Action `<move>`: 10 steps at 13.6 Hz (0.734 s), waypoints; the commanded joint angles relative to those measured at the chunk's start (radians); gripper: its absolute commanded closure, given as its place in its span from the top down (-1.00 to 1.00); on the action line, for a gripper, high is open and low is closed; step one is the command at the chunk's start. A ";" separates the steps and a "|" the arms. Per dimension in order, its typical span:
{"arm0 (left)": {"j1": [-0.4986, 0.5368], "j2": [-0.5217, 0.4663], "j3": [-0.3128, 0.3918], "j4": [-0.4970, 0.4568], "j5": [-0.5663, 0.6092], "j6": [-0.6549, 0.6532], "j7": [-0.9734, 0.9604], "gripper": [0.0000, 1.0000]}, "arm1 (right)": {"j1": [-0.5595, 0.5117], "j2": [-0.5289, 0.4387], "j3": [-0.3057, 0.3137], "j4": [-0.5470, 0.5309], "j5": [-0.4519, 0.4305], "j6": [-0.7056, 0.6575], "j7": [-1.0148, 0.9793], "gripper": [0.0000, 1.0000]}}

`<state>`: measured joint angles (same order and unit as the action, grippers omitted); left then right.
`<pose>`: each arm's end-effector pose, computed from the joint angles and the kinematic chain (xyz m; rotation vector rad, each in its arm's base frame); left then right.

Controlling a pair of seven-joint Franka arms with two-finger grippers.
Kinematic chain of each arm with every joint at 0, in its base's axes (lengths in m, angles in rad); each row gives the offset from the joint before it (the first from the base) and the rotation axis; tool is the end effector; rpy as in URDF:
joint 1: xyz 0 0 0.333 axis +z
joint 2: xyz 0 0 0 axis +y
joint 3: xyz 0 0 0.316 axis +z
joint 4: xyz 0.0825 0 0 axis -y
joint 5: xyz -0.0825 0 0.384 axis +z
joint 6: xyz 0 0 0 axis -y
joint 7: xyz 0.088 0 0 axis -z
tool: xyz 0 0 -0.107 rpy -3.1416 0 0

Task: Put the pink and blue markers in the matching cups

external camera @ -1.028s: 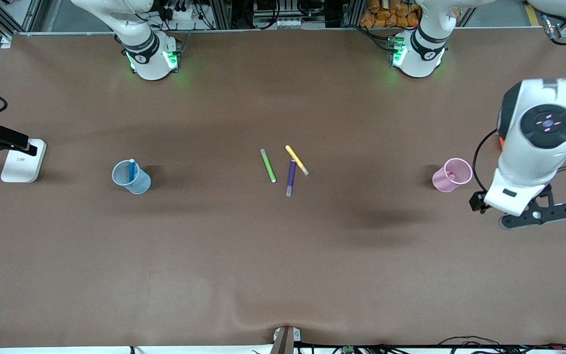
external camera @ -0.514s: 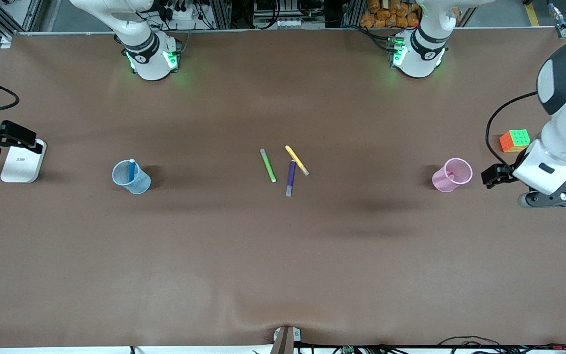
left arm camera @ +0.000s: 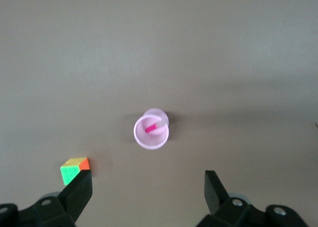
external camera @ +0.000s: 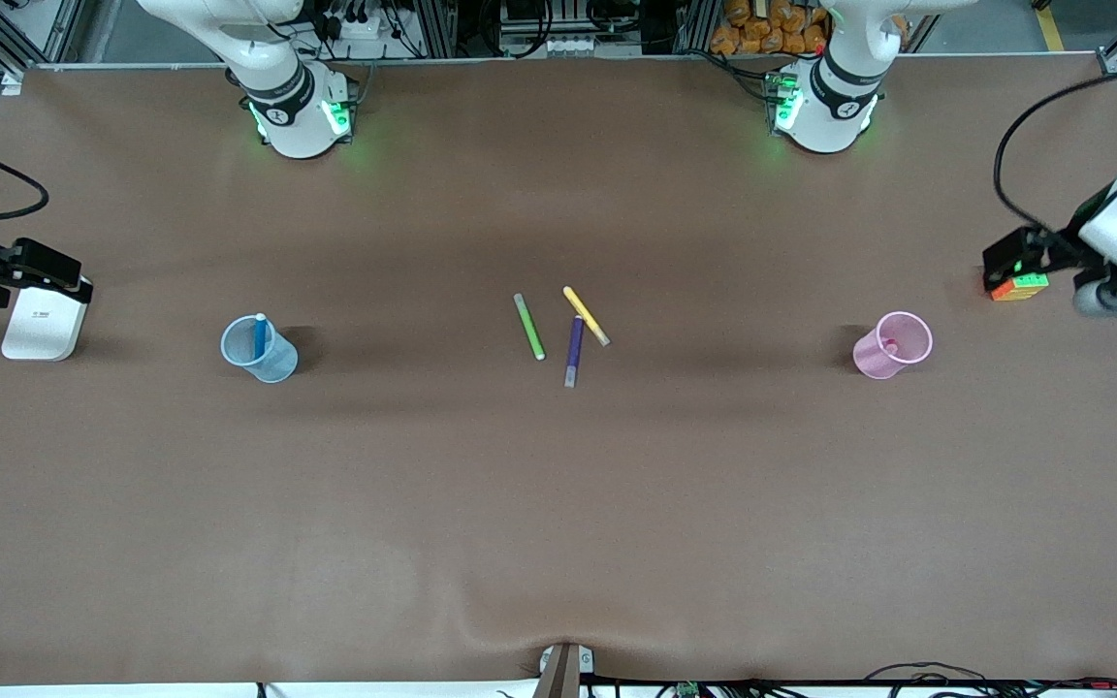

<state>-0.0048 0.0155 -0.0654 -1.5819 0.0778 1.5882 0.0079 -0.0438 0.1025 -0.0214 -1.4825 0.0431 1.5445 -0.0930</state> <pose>0.5597 -0.0308 0.6125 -3.0621 0.1223 0.0104 0.5822 -0.0326 0.6056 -3.0968 -0.0436 0.0575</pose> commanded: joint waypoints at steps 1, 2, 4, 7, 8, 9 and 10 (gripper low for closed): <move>-0.012 -0.055 0.007 -0.012 -0.030 -0.072 0.021 1.00 | 0.005 -0.029 0.006 -0.024 -0.022 -0.009 0.019 1.00; -0.014 -0.068 0.010 -0.013 -0.036 -0.079 0.021 1.00 | 0.013 -0.030 0.006 -0.024 -0.029 -0.011 0.019 1.00; -0.018 -0.078 0.042 -0.015 -0.044 -0.082 0.064 1.00 | 0.019 -0.030 0.005 -0.025 -0.042 -0.011 0.021 1.00; -0.018 -0.077 0.056 -0.023 -0.059 -0.083 0.083 1.00 | 0.018 -0.032 0.003 -0.027 -0.042 -0.012 0.019 1.00; -0.020 -0.077 0.058 -0.024 -0.059 -0.083 0.083 1.00 | 0.018 -0.032 0.003 -0.027 -0.042 -0.012 0.019 1.00; -0.018 -0.078 0.062 -0.024 -0.059 -0.083 0.081 1.00 | 0.018 -0.032 0.003 -0.027 -0.042 -0.012 0.019 1.00; -0.018 -0.083 0.068 -0.020 -0.059 -0.085 0.080 1.00 | 0.016 -0.035 0.003 -0.028 -0.042 -0.014 0.019 1.00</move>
<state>-0.0137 -0.0470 -0.0157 -1.5969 0.0350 1.5130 0.0800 -0.0299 0.1014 -0.0209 -1.4833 0.0195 1.5364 -0.0900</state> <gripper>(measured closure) 0.000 0.000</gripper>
